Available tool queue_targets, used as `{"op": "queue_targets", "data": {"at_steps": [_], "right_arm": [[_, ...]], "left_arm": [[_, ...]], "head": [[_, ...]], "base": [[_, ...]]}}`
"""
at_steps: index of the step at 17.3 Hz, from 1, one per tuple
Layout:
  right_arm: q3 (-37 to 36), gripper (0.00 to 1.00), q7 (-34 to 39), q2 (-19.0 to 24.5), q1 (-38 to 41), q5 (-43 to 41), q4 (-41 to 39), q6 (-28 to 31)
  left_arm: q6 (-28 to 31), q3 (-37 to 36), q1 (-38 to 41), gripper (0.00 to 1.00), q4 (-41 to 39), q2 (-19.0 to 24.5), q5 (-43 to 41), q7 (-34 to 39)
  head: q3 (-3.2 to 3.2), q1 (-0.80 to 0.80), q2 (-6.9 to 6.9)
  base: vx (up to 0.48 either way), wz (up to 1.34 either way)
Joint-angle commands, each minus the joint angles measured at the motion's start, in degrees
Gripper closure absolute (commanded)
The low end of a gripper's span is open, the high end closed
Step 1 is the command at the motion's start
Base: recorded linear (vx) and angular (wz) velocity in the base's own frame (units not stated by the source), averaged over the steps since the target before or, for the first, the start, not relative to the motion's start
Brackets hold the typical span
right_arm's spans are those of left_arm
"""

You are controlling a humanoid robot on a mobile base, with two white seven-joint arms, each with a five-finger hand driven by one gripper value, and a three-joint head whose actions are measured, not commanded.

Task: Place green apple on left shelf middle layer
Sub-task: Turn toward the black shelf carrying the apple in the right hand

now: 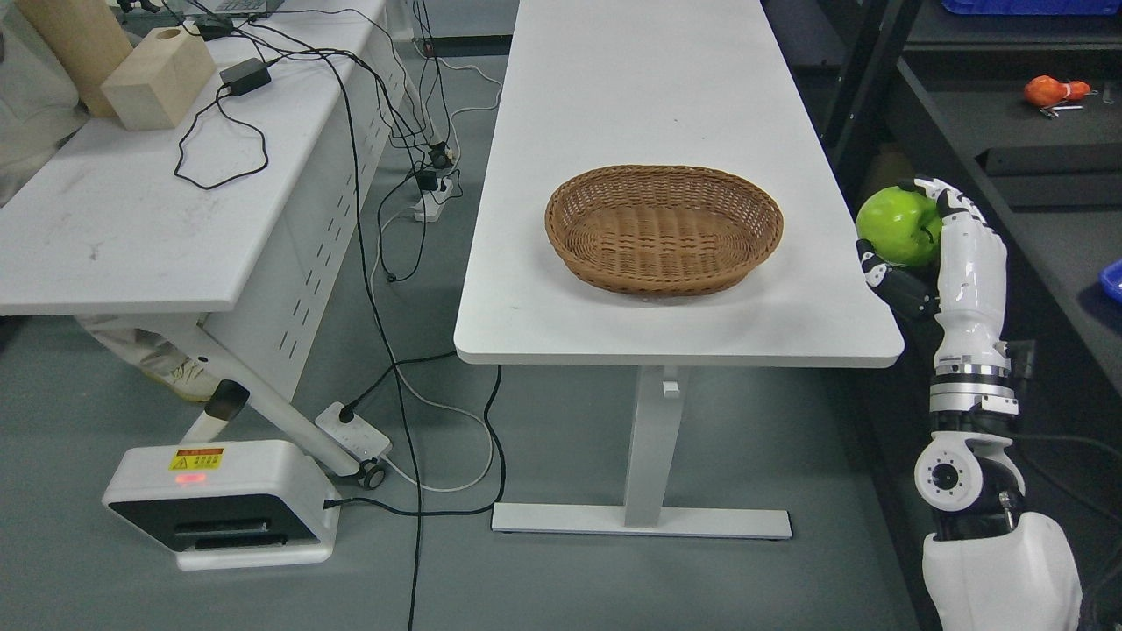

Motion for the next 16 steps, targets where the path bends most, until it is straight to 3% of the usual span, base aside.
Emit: {"op": "queue_targets", "data": {"at_steps": [1,9,16], "right_arm": [[-3.29,1.0,0.02,3.68,2.0,-0.03,-6.51,-0.64],[-2.41,1.0,0.02,4.8,4.11,-0.03,-6.51,-1.79],[-2.41,1.0,0.02,4.8,4.55,-0.03,-6.51,-1.79]], "left_arm": [[0.01,0.0,0.0,0.0,0.0,1.01,0.0,-0.01],[0.01,0.0,0.0,0.0,0.0,1.01,0.0,-0.01],[0.01,0.0,0.0,0.0,0.0,1.01,0.0,-0.01]], "head": [[0.0,0.0,0.0],[0.0,0.0,0.01],[0.0,0.0,0.01]], "base": [[-0.514,0.02],[-0.575,-0.21],[-0.243,-1.5]]}}
